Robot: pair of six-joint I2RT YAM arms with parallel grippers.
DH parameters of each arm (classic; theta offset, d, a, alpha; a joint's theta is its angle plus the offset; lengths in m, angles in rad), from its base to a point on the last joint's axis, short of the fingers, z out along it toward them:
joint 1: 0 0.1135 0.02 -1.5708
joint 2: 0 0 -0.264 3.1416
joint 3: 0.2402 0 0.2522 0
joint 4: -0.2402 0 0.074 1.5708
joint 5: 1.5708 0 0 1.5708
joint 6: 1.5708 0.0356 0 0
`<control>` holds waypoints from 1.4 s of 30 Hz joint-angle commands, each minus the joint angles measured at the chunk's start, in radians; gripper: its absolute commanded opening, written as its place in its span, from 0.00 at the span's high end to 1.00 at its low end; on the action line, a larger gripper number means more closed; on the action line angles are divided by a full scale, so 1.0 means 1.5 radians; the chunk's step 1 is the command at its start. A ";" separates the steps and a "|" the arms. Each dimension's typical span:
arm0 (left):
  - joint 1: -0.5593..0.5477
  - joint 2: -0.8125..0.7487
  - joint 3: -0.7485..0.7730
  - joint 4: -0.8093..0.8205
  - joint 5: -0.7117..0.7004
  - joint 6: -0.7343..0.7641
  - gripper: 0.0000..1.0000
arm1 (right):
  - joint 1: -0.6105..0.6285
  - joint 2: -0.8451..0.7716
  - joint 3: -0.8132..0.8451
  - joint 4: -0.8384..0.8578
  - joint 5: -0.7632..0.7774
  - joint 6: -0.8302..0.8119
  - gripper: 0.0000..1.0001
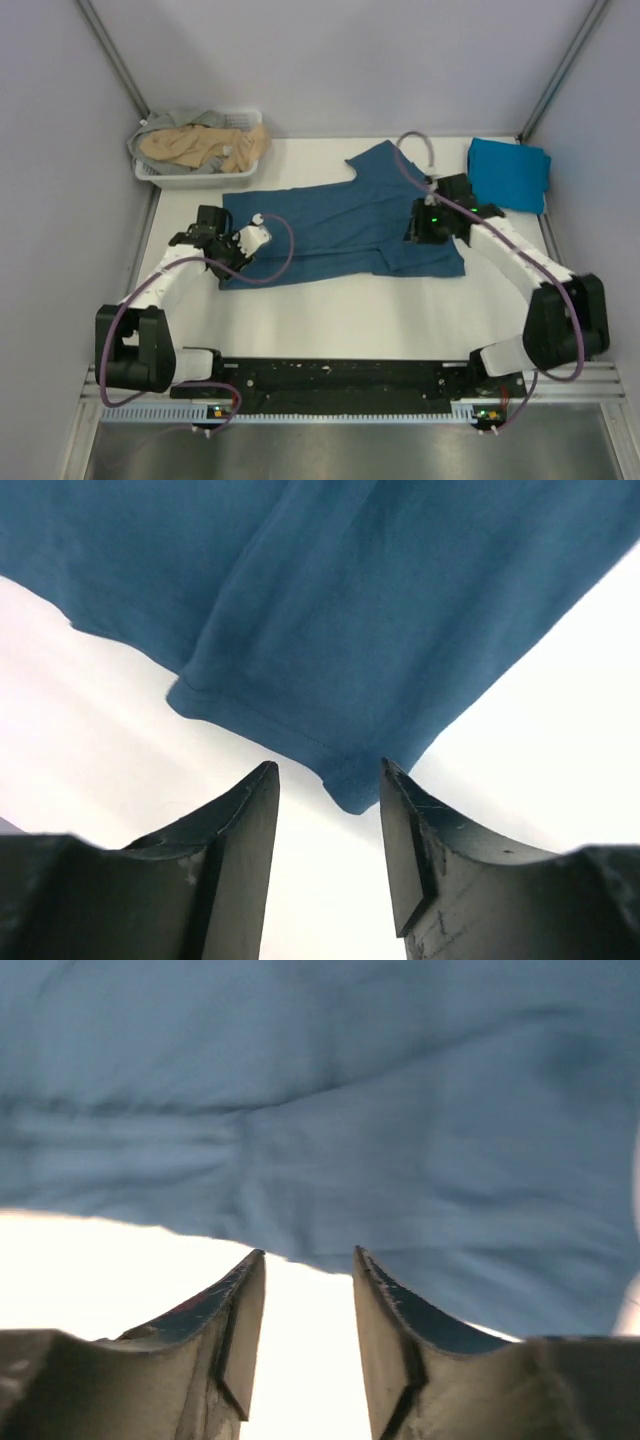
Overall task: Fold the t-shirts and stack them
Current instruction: Fold the flattened tshirt in 1/3 of the way
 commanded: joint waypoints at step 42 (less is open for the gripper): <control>-0.003 -0.320 -0.212 -0.219 0.068 0.254 1.00 | -0.413 -0.446 -0.395 0.020 0.036 0.194 1.00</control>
